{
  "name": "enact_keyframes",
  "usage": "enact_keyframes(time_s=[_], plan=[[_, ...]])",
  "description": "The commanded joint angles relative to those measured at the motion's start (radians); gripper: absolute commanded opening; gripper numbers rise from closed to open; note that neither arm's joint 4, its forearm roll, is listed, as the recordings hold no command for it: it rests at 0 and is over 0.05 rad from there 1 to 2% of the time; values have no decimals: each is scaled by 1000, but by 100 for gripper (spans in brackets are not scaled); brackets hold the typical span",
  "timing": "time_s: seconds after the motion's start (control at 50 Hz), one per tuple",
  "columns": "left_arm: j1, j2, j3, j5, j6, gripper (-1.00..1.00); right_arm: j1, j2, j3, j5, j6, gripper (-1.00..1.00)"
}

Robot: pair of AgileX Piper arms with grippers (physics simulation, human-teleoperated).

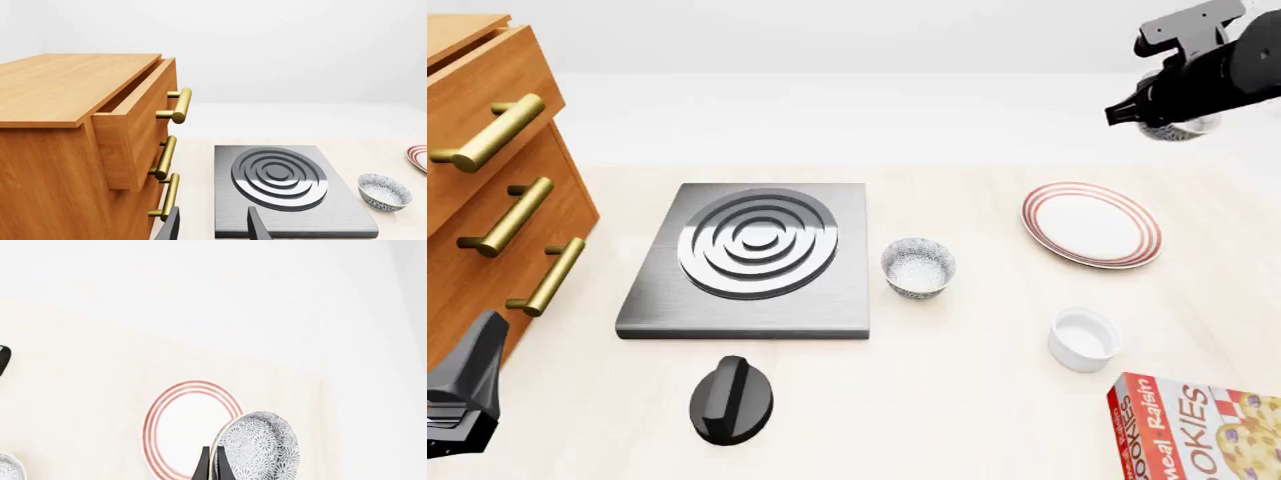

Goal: Pick the akita bowl next to the plate and place it on the plate.

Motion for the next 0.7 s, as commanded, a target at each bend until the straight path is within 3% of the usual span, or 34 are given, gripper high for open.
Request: enact_keyframes(time_s=[0.02, 0.34, 0.7], plan=[[0, 0, 0, 0, 0, 100, 41, 100, -102, 10, -10, -100], [0, 0, 0, 0, 0, 100, 61, 205, -188, 16, -13, -100], [0, 0, 0, 0, 0, 100, 32, 257, -130, -49, -16, -100]])
